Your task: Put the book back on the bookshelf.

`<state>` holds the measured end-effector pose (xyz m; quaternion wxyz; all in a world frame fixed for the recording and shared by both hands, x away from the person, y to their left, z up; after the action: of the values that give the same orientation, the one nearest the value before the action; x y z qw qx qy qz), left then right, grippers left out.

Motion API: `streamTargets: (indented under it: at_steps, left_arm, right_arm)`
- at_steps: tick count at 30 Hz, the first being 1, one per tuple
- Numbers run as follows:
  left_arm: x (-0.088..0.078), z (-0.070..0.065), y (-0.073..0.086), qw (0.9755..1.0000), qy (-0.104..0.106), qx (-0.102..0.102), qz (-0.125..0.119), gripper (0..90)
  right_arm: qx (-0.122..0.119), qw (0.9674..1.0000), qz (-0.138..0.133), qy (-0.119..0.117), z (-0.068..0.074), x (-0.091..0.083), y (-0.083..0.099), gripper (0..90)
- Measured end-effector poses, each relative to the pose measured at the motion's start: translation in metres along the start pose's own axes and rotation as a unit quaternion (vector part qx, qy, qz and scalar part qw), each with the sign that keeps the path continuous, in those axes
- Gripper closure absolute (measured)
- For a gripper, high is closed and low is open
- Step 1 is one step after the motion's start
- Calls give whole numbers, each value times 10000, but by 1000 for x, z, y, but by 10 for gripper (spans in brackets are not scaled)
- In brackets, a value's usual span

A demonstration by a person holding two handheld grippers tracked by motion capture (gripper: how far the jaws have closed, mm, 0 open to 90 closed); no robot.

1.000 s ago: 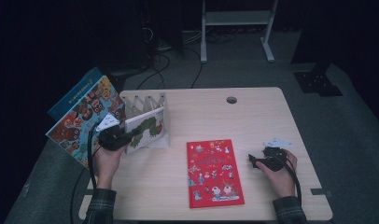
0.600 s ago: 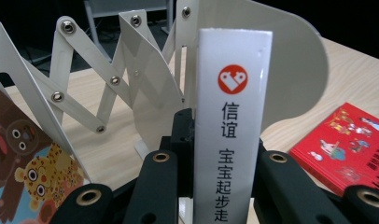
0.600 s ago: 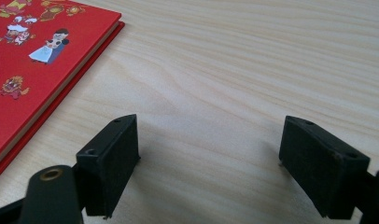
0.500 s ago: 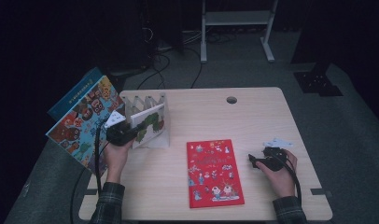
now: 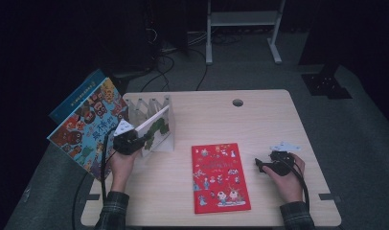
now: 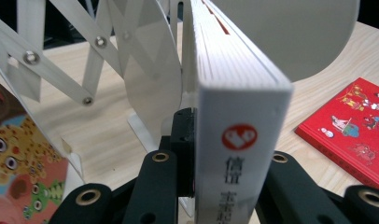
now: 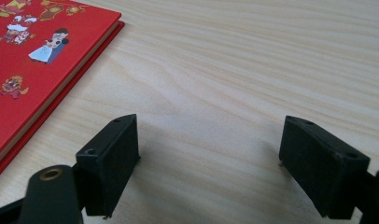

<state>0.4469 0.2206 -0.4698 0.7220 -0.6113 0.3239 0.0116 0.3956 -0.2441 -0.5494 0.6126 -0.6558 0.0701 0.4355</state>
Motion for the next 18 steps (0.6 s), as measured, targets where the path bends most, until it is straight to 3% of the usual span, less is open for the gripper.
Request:
streamTargets:
  at_steps: [9, 15, 18]
  left_arm:
    - [9, -1, 13, 9996, -23, 48, 279, 743]
    - [10, -1, 14, 9996, 30, 62, 259, 730]
    - [7, 0, 15, 9996, 19, 43, 276, 638]
  right_arm:
    - [0, 10000, 1, -1, 0, 0, 0, 187]
    - [-8, 10000, 3, -4, 0, 0, 0, 188]
    - [-8, 10000, 3, -5, 0, 0, 0, 188]
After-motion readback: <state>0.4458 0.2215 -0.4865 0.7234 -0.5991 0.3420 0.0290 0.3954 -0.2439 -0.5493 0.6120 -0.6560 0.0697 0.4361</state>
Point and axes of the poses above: each handheld gripper's, and its own axes: x roughly forward along the jaws, y roughly out of its underside, z roughly to its left, the point moved 7 cm from there along x, roughly forward along the jaws, and after that the axes turned 10 degrees about -y, right-handed, at the moved point
